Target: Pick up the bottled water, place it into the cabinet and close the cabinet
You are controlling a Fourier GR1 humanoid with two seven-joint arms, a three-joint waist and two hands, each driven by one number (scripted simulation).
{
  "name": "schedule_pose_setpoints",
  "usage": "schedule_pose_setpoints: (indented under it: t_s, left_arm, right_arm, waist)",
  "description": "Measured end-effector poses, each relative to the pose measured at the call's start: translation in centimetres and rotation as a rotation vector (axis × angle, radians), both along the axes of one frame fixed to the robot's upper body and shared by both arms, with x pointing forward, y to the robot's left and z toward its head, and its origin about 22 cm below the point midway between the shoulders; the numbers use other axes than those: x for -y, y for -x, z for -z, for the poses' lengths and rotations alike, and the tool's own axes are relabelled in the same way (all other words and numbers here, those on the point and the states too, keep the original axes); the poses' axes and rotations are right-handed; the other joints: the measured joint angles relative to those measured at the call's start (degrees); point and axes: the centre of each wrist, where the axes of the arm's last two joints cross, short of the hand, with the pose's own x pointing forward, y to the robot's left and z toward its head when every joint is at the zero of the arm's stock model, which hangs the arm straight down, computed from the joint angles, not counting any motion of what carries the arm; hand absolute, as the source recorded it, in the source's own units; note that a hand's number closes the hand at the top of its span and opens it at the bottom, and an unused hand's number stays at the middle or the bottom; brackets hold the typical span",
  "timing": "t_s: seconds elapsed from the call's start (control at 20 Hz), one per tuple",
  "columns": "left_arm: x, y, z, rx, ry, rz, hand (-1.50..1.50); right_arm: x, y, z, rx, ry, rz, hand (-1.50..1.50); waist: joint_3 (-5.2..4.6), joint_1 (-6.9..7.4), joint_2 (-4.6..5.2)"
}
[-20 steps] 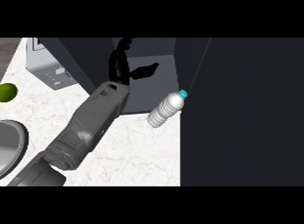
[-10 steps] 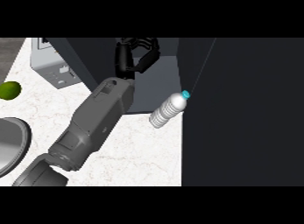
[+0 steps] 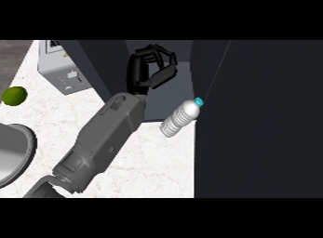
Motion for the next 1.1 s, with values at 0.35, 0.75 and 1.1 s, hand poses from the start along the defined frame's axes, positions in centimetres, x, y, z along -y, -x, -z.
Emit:
schedule_pose_setpoints:
  t_s: [0.35, 0.75, 1.1]
  left_arm:
    - [1.5, 4.0, 1.7, -0.05, 0.136, 0.235, -1.5]
    - [1.3, 11.8, 4.9, -0.113, 0.217, 0.35, -1.5]
    - [-4.3, 18.1, 7.1, -0.129, 0.232, 0.267, -1.5]
  right_arm:
    - [-0.9, 0.2, -0.1, -0.018, -0.029, 0.013, -1.5]
    - [-1.6, 0.8, 0.0, -0.037, -0.05, 0.057, -1.5]
    - [-1.9, 1.1, -0.1, -0.046, -0.056, 0.035, 1.5]
  waist:
    - [-0.04, 1.35, -0.57]
    - [-0.03, 3.4, -1.04]
    - [-0.06, 4.41, -0.98]
